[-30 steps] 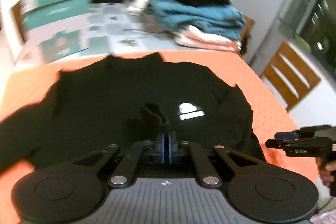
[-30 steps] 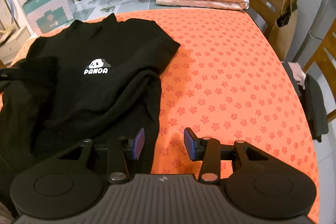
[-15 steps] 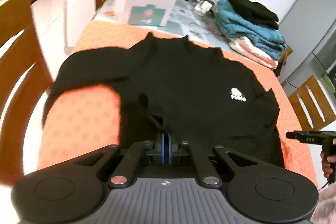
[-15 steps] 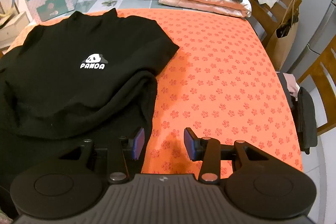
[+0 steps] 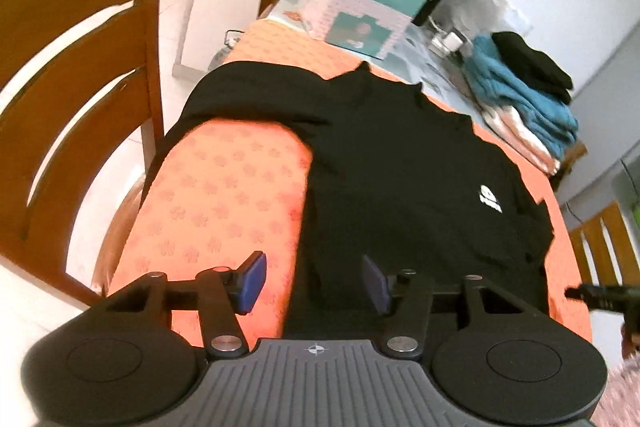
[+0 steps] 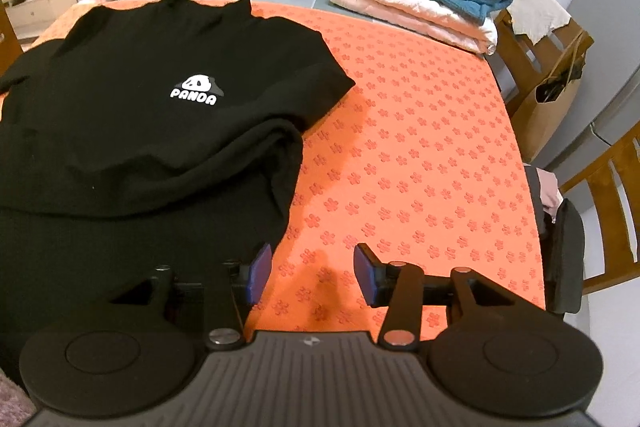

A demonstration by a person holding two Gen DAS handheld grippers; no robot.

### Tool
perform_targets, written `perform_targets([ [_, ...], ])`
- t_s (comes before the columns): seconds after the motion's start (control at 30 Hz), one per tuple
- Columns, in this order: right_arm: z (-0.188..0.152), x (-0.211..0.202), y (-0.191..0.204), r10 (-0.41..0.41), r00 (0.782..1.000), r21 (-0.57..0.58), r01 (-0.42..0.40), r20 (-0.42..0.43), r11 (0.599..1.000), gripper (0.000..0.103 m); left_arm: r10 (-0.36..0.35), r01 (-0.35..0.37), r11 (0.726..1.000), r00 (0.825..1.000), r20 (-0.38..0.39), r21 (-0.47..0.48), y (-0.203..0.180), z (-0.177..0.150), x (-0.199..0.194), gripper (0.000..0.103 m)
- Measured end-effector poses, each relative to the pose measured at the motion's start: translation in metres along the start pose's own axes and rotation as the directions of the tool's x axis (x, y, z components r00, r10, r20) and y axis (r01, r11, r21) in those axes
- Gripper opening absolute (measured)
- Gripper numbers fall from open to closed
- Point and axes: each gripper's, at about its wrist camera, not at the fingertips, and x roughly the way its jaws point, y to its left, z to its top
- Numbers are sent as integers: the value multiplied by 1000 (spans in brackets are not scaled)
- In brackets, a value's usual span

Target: Fold clothes

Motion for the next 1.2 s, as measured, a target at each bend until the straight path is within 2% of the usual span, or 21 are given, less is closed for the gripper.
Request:
perform_targets([
  [0.1, 3, 1, 1, 1, 1000, -40, -1, -6, 999, 52, 11, -11, 1000, 1000, -10, 1, 1, 8, 17, 56],
  [0.4, 33, 15, 4, -10, 999, -159, 16, 41, 987, 51, 24, -22, 996, 999, -26, 84, -20, 29, 66, 54],
  [0.43, 37, 20, 6, -8, 999, -172, 14, 39, 985, 51, 37, -34, 994, 999, -29, 101, -23, 30, 71, 47],
  [0.47, 40, 25, 9, -1, 999, -187, 8, 37, 982, 51, 56, -52, 992, 998, -33, 119, -27, 31, 75, 32],
  [0.57, 50, 40, 18, 27, 999, -233, -21, 23, 972, 51, 97, -91, 985, 995, -34, 147, -31, 32, 83, 13],
  [0.63, 54, 49, 23, 35, 999, -256, -31, 10, 966, 46, 108, -106, 983, 994, -6, 149, -33, 34, 80, 8],
  [0.7, 57, 56, 26, 33, 999, -268, -32, -1, 963, 13, 118, -121, 983, 992, 35, 137, -34, 37, 71, 7],
  [0.83, 63, 45, 14, 27, 999, -202, -23, 19, 979, 10, 127, -136, 987, 987, 103, 89, -38, 48, 51, 7],
  [0.9, 56, 41, 4, 32, 999, -183, -31, 4, 983, 9, 122, -130, 988, 988, 92, 85, -41, 50, 48, 7],
  [1.0, 40, 52, -2, 36, 998, -164, -45, -53, 985, 9, 141, -148, 979, 988, 56, 137, -45, 45, 57, 7],
  [1.07, 34, 57, -4, 39, 997, -158, -50, -67, 986, 10, 157, -159, 980, 987, 26, 120, -40, 43, 64, 7],
  [1.17, 36, 54, -11, 39, 997, -139, -48, -65, 989, 19, 149, -151, 985, 988, 25, 83, -34, 47, 65, 7],
  [1.2, 39, 50, -18, 47, 997, -115, -54, -59, 992, 19, 148, -149, 985, 989, 29, 86, -35, 48, 64, 7],
])
